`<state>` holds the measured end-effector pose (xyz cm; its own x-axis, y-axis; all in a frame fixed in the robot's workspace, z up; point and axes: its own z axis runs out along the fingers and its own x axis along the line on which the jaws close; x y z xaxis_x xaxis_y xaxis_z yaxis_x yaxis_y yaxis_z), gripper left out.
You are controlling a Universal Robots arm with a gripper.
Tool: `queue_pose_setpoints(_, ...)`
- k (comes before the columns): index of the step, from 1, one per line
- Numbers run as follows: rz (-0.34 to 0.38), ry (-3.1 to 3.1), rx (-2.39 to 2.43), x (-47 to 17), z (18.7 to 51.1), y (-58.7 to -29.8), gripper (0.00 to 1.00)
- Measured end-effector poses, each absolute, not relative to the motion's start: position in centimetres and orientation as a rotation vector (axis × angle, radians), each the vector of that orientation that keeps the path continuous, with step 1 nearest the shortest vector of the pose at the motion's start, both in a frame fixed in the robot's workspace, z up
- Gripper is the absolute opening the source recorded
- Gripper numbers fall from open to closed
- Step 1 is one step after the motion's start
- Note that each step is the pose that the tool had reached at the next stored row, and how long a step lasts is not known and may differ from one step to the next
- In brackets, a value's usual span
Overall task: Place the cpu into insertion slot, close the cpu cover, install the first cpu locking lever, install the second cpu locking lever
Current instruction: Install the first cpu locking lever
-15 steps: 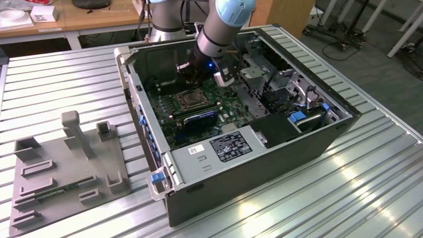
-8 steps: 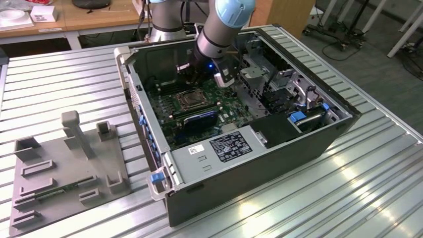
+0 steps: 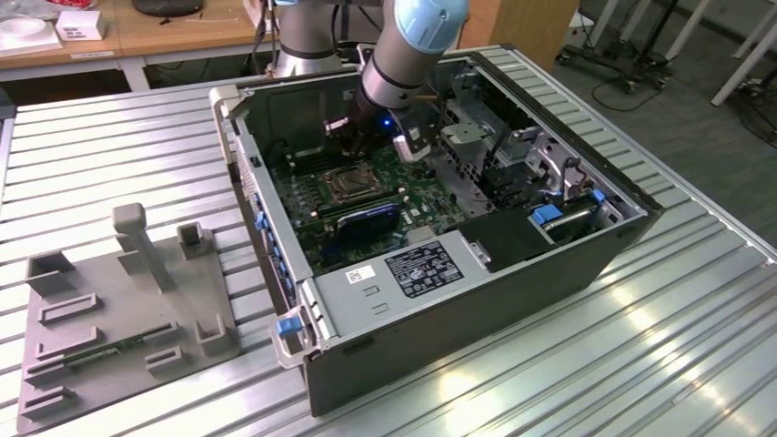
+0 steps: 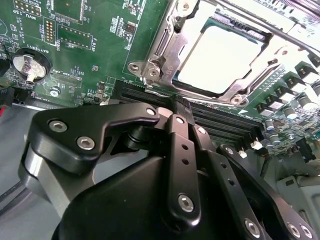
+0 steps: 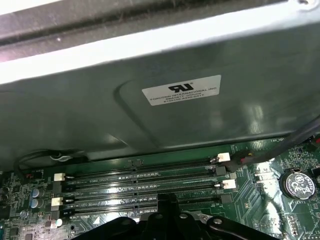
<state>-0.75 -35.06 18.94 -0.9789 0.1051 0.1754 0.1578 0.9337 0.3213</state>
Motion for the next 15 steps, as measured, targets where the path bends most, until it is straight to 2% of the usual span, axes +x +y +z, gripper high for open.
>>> queue_pose_setpoints(15, -0.507, -2.935, -0.201, -0.73, 19.19, -35.2, 0.11)
